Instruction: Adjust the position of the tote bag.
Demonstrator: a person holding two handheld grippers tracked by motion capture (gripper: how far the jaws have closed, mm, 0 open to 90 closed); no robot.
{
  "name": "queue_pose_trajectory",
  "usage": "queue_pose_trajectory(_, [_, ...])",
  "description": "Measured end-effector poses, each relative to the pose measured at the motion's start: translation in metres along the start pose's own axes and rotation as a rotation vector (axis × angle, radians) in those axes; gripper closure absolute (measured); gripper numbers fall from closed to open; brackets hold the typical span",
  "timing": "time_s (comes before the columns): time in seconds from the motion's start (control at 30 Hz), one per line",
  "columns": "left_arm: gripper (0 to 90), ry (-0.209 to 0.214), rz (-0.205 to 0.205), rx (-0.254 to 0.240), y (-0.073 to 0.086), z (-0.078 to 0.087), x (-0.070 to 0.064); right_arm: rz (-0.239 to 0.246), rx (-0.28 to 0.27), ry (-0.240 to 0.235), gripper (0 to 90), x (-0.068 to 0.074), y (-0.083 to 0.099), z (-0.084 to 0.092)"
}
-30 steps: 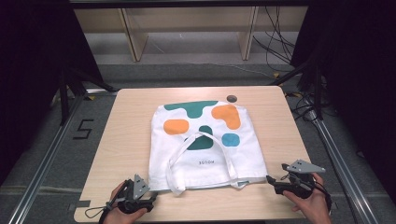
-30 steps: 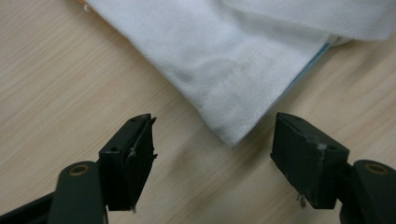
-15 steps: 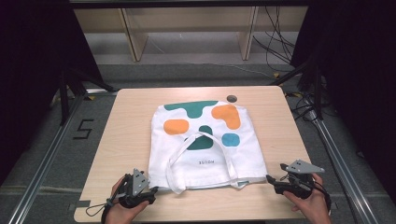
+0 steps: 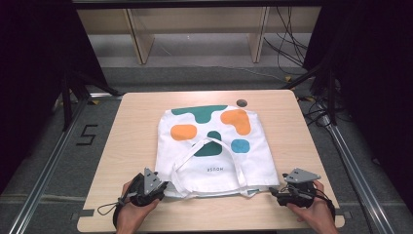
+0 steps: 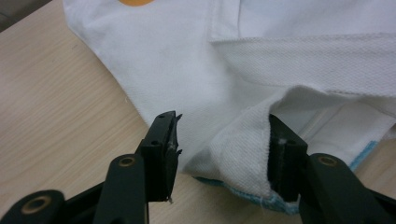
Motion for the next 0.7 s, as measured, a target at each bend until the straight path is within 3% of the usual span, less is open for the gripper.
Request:
queue_pose_trajectory(0.07, [51.2, 0.008, 0.022, 0.015, 0.003, 0.0, -0.002, 0.028, 0.018, 0.034, 29.6, -0.001, -0.004, -0.004])
queue_pose_trajectory(0.1, [50.2, -0.011, 0.02, 0.025, 0.004, 0.002, -0.001, 0.02, 0.027, 0.036, 29.9, 0.0, -0.006, -0.006])
queue_pose_trajectory(0.17, [46.8, 0.009, 0.047, 0.029, 0.005, -0.002, -0.002, 0.046, 0.009, 0.065, 32.3, -0.001, -0.014, -0.009])
queue_pose_trajectory(0.23, [46.0, 0.007, 0.033, 0.041, 0.007, -0.001, -0.002, 0.05, -0.002, 0.074, 33.8, -0.001, -0.016, -0.009])
queue_pose_trajectory(0.33, [44.4, -0.001, 0.048, 0.051, 0.012, -0.001, -0.004, 0.056, -0.039, 0.097, 37.3, -0.002, -0.025, -0.009])
queue_pose_trajectory(0.43, [44.6, 0.004, 0.027, 0.069, 0.013, -0.002, -0.005, 0.055, -0.027, 0.108, 37.4, -0.003, -0.029, -0.015])
queue_pose_trajectory(0.57, [53.3, 0.004, -0.029, 0.065, 0.011, -0.003, -0.004, 0.076, -0.017, 0.122, 44.5, -0.005, -0.034, -0.02])
queue_pose_trajectory(0.63, [61.5, 0.005, -0.017, 0.043, 0.01, -0.004, -0.001, 0.068, 0.003, 0.129, 49.7, -0.006, -0.034, -0.024])
queue_pose_trajectory(0.7, [72.0, 0.033, -0.009, 0.072, 0.012, -0.003, -0.003, 0.065, 0.023, 0.12, 52.5, -0.008, -0.032, -0.028])
Point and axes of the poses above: each handheld gripper's, and its own axes: z roughly backward along the jaws, y roughly out of its underside, x roughly to its left, the point moved 4 cm from there along -z, roughly forward along the jaws, and after that the axes turned 13 degrees about x, right-handed, at the moved point
